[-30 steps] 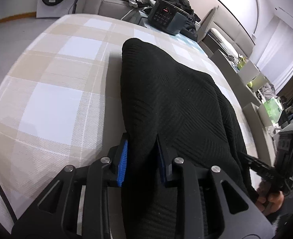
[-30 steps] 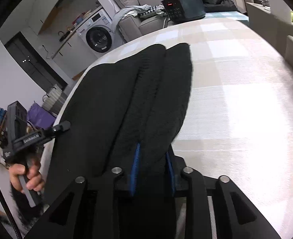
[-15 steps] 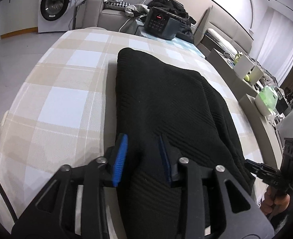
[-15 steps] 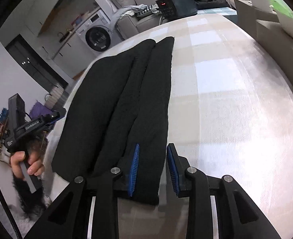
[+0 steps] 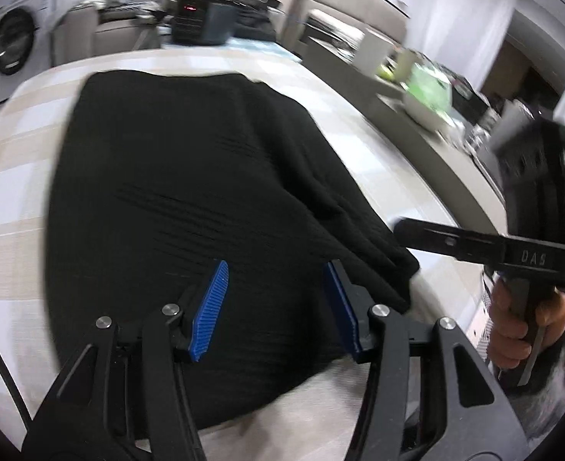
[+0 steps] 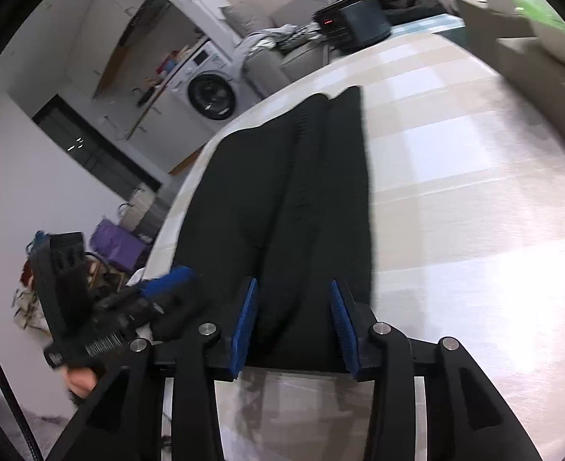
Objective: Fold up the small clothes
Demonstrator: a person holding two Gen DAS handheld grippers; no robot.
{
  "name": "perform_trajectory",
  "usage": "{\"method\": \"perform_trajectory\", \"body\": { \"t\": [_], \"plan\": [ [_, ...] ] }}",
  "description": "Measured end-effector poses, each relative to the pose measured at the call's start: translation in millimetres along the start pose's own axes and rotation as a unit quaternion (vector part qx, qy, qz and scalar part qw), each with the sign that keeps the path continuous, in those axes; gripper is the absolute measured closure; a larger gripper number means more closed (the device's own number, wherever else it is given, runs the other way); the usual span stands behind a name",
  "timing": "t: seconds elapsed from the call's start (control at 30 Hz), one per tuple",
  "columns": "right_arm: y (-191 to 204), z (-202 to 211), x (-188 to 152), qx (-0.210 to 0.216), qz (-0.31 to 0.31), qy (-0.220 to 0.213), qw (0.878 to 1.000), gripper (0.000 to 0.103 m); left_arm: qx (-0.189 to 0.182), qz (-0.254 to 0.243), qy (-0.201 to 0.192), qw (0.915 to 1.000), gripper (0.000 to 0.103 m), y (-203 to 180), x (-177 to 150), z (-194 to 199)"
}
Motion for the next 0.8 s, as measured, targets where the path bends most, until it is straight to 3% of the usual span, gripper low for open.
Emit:
{"method": "perform_trajectory", "body": {
  "t": [0.17,0.33,0.4,0.5,0.57,0.7,0.8],
  "plan": [
    [2.1,-31.3,6.6,-0.007,-0.006,0.028,1.000,0.063,0.038,-0.056,0.001,0.9977,0.049,-25.1,-16.1,-12.3],
    [1.9,-47.3,22.6,-0.006,-0.003,0.016,1.000,0.065,0.020,-0.044,0.011,0.9988,0.047,-23.5,-16.7,-9.0],
    [3.7,-58.8,30.5,-0.023,0.009,0.016,1.000,0.072,0.016,-0.042,0.012,0.9989,0.047,-20.6,-15.6,-6.6],
    [3.1,-68.8,31.8,-0.050,0.023,0.018,0.998,0.093,0.008,-0.034,0.008,0.9994,0.047,-15.9,-14.6,-3.2],
    [7.3,-61.3,30.2,-0.053,0.038,0.010,0.998,0.098,0.004,-0.025,0.002,0.9997,0.047,-13.5,-13.4,1.6],
    [24.9,-29.3,45.8,-0.051,0.071,-0.043,0.995,0.098,-0.013,-0.021,-0.016,0.9996,0.047,-16.6,-2.9,13.5],
    [21.6,-16.8,53.7,-0.073,0.078,-0.062,0.992,0.098,-0.019,-0.034,-0.020,0.9990,0.047,-26.2,2.0,12.7]
  ]
}}
Point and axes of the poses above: each gripper's, at about its wrist camera, not at the fingertips, and z roughly against the way its jaws point, y to its left, x to its top, the point moved 2 cm from there along -z, roughly the way its jaws point, and after that the axes turned 2 degrees about z, right-handed, at the moved point
